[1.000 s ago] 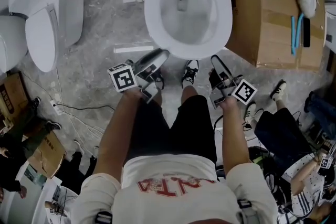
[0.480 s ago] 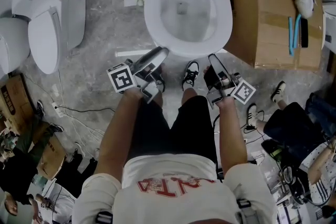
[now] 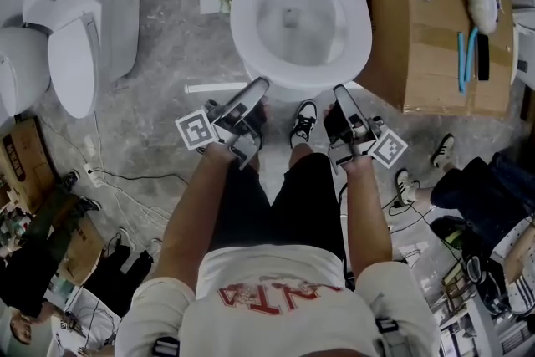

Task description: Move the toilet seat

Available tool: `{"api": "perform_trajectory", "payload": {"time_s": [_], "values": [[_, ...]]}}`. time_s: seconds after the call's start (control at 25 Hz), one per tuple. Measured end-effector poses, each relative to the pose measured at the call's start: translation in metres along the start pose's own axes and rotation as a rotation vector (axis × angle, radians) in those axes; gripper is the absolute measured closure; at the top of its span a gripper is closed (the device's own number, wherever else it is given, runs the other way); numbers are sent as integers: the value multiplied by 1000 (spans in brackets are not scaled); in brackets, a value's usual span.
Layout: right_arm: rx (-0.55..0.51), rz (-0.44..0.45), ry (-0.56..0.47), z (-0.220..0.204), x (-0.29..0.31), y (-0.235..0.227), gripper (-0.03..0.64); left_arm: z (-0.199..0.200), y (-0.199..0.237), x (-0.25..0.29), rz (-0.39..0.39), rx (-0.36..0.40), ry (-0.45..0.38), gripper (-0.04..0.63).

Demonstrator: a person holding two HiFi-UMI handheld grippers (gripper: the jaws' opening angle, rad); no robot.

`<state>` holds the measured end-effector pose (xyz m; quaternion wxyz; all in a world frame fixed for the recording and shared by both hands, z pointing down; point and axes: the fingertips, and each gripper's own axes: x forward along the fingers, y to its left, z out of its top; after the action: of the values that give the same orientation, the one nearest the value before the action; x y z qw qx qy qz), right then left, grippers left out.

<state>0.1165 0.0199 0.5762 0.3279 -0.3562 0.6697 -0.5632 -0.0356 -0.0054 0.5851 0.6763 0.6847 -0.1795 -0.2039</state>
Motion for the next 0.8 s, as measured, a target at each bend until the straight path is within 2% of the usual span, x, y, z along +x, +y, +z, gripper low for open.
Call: {"api": "perform_trajectory", "payload": {"time_s": [0.16,0.6,0.8], "values": [[-5,13,-1,5,4,6,551,0,-4,6,-37,-40,-37,518],[-15,56,-3,27,23,27,552,20,-33,28,-189,-101,-119,539],[-7,63,-1,35,30,34,552,28,-42,35,-214,-132,-147,552]]}}
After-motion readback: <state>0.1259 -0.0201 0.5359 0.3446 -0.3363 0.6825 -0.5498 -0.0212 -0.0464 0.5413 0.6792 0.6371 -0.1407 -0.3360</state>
